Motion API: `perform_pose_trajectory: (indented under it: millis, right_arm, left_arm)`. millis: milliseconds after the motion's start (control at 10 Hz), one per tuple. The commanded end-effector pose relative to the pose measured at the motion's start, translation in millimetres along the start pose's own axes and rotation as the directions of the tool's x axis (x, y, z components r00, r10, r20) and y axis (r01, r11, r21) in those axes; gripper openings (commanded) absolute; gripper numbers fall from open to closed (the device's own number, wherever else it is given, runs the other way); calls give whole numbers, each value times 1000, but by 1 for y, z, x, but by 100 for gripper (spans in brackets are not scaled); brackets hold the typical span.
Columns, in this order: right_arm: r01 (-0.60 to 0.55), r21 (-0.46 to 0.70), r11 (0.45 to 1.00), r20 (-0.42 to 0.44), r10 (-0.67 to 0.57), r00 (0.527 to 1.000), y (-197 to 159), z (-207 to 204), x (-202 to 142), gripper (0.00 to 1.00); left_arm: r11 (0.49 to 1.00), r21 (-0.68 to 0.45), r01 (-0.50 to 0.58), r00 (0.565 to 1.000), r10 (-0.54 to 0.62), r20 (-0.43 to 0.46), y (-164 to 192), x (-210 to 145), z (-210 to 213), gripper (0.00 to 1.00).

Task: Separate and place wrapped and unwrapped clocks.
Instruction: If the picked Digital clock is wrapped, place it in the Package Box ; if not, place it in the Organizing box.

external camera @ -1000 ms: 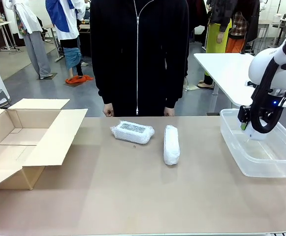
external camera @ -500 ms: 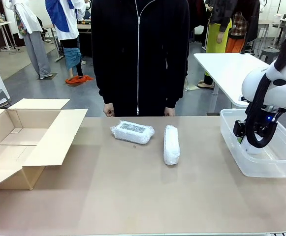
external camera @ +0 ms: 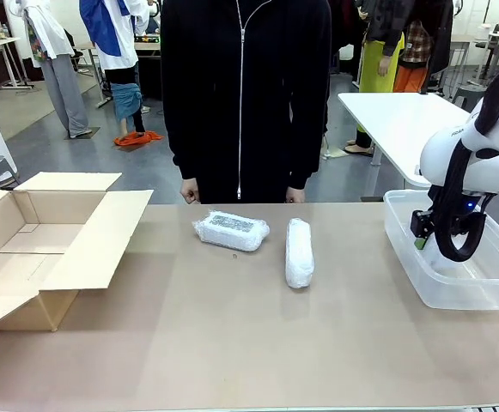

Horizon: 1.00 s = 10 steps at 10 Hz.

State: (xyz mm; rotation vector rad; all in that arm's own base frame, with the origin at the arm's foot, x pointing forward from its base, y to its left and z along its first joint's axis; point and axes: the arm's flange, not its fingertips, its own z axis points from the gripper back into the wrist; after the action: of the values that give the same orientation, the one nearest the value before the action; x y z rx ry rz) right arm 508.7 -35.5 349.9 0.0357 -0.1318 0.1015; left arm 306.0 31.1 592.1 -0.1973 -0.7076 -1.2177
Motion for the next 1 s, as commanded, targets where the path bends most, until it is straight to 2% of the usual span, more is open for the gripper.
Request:
perform_pose_trajectory:
  millis: [0, 100, 200, 300, 400, 900]
  right_arm:
    - [-8, -15, 1000, 8, 8, 1000, 2, 0, 5, 91]
    - [-8, -20, 1000, 8, 9, 1000, 1, 0, 4, 91]
    - [-8, -24, 1000, 9, 8, 1000, 0, 1, 4, 100]
    - [-7, -27, 1000, 9, 8, 1000, 0, 2, 4, 96]
    - [-5, -34, 999, 14, 5, 1000, 1, 8, 6, 100]
    - [60, -70, 996, 92, -53, 994, -14, 62, 13, 100]
  left_arm:
    - [1000, -12, 14, 1000, -13, 14, 1, -1, 1, 100]
    - [1000, -12, 14, 1000, -13, 14, 1, -1, 1, 100]
    - [1000, -12, 14, 1000, -13, 14, 1, -1, 1, 100]
    - [1000, -12, 14, 1000, -13, 14, 1, -1, 1, 100]
    - [1000, -12, 14, 1000, -13, 14, 1, -1, 1, 100]
    - [1000, -12, 14, 1000, -13, 14, 1, -1, 1, 100]
